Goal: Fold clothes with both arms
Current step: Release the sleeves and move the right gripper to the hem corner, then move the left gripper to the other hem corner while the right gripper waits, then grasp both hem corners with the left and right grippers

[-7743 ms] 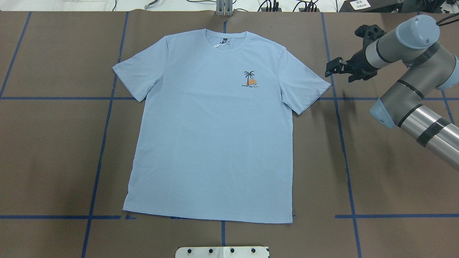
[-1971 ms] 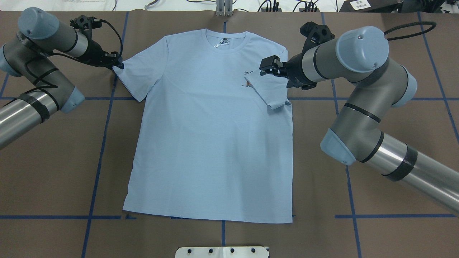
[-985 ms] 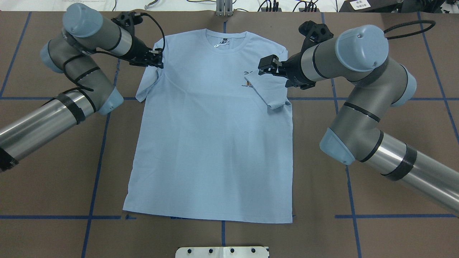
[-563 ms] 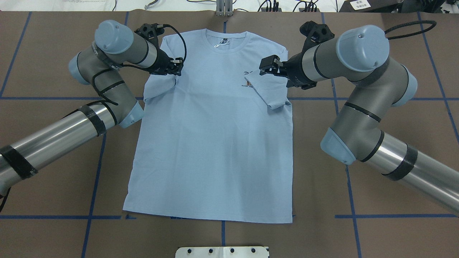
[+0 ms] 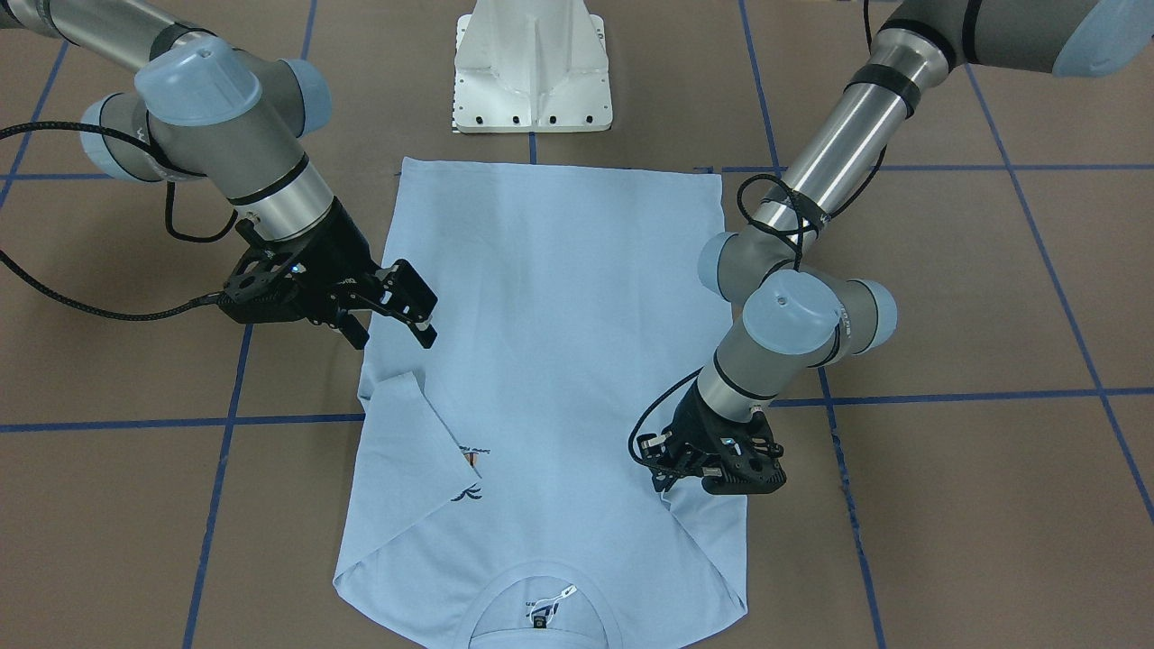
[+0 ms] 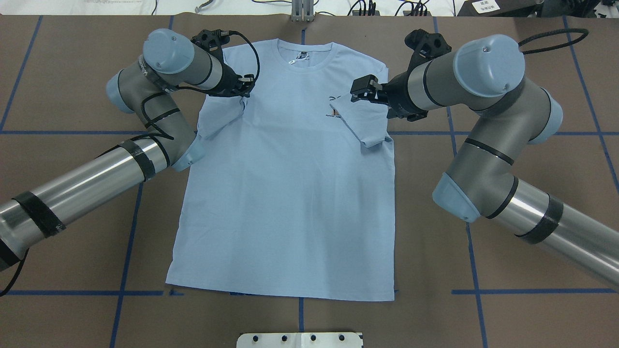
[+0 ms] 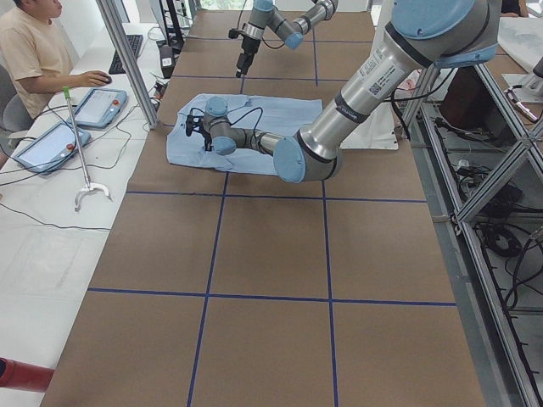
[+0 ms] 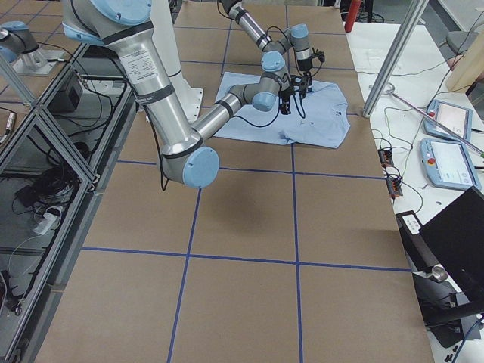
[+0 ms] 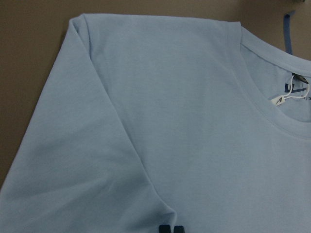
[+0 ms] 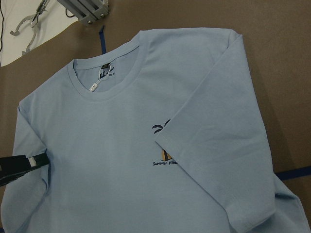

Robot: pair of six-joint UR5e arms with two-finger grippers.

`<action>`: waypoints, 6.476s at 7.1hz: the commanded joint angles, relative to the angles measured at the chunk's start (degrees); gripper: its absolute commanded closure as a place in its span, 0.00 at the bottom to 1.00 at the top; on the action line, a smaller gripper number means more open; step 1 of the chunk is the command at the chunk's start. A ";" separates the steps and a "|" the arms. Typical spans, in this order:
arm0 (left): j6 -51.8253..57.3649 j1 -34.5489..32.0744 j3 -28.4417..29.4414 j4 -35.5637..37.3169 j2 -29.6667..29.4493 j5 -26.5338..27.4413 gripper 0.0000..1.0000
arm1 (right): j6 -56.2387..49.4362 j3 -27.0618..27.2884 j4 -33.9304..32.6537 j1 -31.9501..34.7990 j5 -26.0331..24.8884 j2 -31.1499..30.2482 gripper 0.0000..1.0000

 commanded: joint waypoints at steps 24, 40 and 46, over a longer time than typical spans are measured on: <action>-18.73 5.59 -51.80 15.74 28.32 -7.11 0.24 | 40.39 23.05 -19.64 -41.68 -30.90 -20.34 1.00; -31.10 34.52 -67.66 43.95 43.65 17.41 0.41 | 39.68 30.00 -19.99 -41.78 -29.93 -27.02 1.00; -31.27 35.57 -67.57 43.95 43.75 16.62 0.97 | 39.68 30.09 -19.90 -41.43 -30.19 -26.76 1.00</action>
